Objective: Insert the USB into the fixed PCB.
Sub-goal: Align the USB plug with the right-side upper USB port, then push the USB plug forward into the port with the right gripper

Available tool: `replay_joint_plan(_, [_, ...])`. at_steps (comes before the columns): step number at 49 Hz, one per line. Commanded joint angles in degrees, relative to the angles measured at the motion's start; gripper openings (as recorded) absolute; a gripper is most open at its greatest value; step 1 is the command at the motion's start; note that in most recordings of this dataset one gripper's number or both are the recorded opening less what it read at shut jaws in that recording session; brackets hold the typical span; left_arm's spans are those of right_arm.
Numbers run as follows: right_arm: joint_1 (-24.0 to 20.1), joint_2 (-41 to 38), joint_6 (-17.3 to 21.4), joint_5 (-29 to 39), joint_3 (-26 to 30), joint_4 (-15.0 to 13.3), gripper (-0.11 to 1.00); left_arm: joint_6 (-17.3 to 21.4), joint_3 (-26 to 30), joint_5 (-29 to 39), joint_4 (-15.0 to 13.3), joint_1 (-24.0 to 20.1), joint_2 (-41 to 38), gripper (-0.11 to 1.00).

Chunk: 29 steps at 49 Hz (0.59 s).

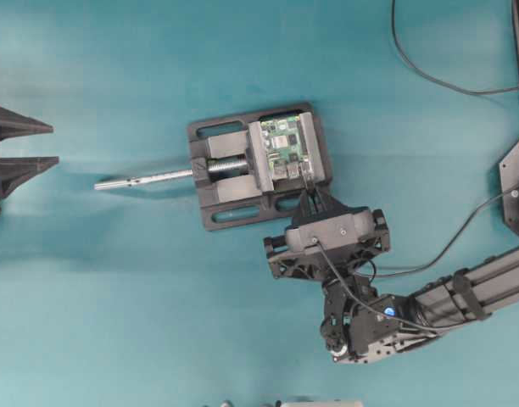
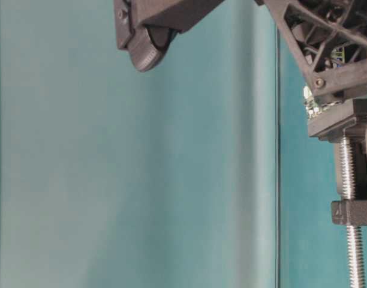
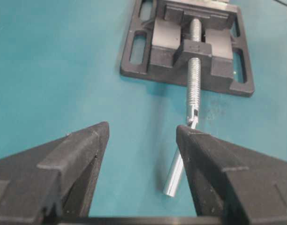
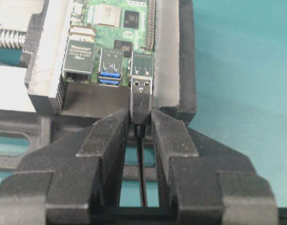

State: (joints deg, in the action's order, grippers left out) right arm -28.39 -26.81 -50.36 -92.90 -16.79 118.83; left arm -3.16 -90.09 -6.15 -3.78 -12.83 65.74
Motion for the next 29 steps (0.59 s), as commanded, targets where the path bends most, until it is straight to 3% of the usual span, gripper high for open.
replay_joint_plan(1, [1.1,3.0,-0.5,-0.7,0.3,-0.4,0.19,-0.5,0.7,-0.4,0.1,-0.1,-0.4,0.75])
replay_joint_plan(29, [2.3,1.1,-0.2,-0.2,0.6,-0.4,0.19,-0.4,0.7,-0.4,0.2,-0.1,-0.4,0.75])
